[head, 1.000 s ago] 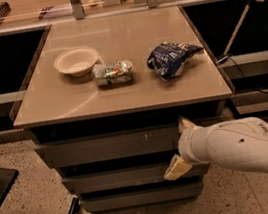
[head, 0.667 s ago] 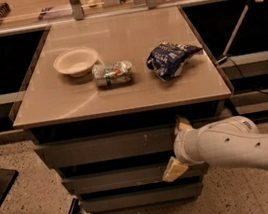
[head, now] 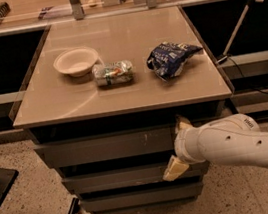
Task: Open top drawer
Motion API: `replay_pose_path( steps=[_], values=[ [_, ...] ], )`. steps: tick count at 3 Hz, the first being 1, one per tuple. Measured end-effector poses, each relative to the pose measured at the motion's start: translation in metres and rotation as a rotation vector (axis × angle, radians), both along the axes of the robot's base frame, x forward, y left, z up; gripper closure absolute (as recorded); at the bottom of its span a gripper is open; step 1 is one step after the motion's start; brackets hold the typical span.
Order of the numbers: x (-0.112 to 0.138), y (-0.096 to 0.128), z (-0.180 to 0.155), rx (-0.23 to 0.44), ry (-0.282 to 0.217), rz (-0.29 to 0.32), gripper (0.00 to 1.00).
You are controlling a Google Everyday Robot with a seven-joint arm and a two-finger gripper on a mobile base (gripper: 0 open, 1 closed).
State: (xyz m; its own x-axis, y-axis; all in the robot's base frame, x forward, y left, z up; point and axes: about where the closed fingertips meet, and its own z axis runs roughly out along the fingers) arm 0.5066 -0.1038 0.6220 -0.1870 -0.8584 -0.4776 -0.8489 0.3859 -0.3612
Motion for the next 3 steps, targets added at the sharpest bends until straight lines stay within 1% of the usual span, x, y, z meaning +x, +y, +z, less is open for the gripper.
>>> replay_pose_path(
  steps=[1, 3],
  values=[
    [0.0000, 0.0000, 0.0000, 0.000, 0.000, 0.000, 0.19],
    [0.0000, 0.0000, 0.0000, 0.000, 0.000, 0.000, 0.66]
  ],
)
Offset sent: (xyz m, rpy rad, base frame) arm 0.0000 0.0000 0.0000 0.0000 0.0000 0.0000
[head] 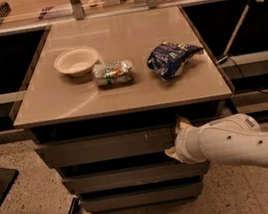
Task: Open top drawer
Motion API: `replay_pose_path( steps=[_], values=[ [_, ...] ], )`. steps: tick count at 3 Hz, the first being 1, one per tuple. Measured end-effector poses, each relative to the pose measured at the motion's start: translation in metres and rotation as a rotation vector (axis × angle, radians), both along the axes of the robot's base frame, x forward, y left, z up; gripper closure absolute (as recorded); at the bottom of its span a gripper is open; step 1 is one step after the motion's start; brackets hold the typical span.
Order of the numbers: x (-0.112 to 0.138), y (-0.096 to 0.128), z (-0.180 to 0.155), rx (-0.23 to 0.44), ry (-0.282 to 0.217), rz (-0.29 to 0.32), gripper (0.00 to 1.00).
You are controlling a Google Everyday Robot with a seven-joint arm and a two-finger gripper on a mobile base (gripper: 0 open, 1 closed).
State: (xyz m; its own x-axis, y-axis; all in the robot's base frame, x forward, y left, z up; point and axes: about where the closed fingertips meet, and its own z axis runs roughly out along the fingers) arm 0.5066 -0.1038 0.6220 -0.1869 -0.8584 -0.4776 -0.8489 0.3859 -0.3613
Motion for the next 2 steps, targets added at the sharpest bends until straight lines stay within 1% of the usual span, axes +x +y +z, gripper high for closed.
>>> replay_pose_path(
  steps=[1, 2],
  values=[
    [0.0000, 0.0000, 0.0000, 0.000, 0.000, 0.000, 0.89],
    [0.0000, 0.0000, 0.0004, 0.000, 0.000, 0.000, 1.00]
  ],
)
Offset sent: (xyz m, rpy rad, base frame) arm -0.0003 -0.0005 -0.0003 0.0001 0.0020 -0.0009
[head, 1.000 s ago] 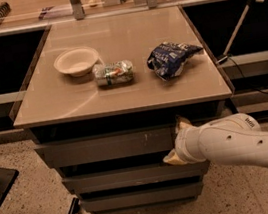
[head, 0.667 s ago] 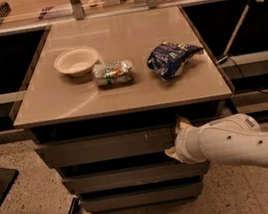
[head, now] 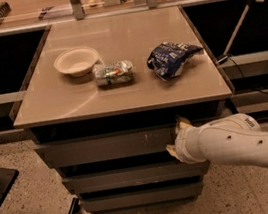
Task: Open top drawer
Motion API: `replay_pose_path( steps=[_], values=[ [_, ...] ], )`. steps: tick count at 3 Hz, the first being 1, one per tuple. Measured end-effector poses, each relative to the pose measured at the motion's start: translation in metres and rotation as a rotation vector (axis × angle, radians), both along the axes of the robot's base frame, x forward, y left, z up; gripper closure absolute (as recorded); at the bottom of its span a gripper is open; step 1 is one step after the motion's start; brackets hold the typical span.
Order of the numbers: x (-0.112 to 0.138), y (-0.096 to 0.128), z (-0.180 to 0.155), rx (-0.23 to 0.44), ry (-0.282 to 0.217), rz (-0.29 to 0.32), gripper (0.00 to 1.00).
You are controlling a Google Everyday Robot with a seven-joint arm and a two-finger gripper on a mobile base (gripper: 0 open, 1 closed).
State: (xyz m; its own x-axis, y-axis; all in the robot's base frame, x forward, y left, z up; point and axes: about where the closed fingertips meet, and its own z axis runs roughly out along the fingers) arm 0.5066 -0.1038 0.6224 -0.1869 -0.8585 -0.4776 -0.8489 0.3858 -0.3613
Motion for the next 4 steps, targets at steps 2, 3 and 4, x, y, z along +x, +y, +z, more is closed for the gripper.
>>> replay_pose_path(
  steps=[2, 3, 4],
  values=[
    [-0.006, 0.000, 0.012, -0.003, 0.002, 0.004, 1.00],
    [-0.006, 0.000, 0.019, -0.003, 0.002, 0.004, 1.00],
    [-0.006, -0.002, 0.031, -0.003, 0.002, 0.004, 1.00]
  ],
)
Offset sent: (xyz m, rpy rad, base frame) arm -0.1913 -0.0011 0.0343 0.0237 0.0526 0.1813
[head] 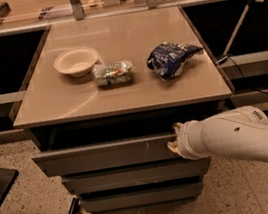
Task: Open top drawer
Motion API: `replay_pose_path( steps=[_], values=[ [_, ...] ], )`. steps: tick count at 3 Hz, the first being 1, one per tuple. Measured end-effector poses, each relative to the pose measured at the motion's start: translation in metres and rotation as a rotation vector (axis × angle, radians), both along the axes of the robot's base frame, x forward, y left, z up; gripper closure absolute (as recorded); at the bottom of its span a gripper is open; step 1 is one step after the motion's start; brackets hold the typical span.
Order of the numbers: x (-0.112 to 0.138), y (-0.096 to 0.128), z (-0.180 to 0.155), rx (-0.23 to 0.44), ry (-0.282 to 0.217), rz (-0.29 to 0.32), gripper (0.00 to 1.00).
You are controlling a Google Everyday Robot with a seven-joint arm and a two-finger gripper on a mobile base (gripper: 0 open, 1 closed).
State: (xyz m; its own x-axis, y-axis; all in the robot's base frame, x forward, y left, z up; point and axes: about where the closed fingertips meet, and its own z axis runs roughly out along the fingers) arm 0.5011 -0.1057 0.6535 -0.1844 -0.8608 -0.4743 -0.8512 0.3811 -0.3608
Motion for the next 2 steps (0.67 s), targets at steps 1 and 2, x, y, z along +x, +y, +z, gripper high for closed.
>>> replay_pose_path(
  steps=[1, 2],
  values=[
    [-0.0001, 0.0002, 0.0024, 0.000, 0.000, 0.000, 1.00],
    [-0.0037, 0.0032, 0.0048, -0.013, 0.000, 0.013, 1.00]
  ],
)
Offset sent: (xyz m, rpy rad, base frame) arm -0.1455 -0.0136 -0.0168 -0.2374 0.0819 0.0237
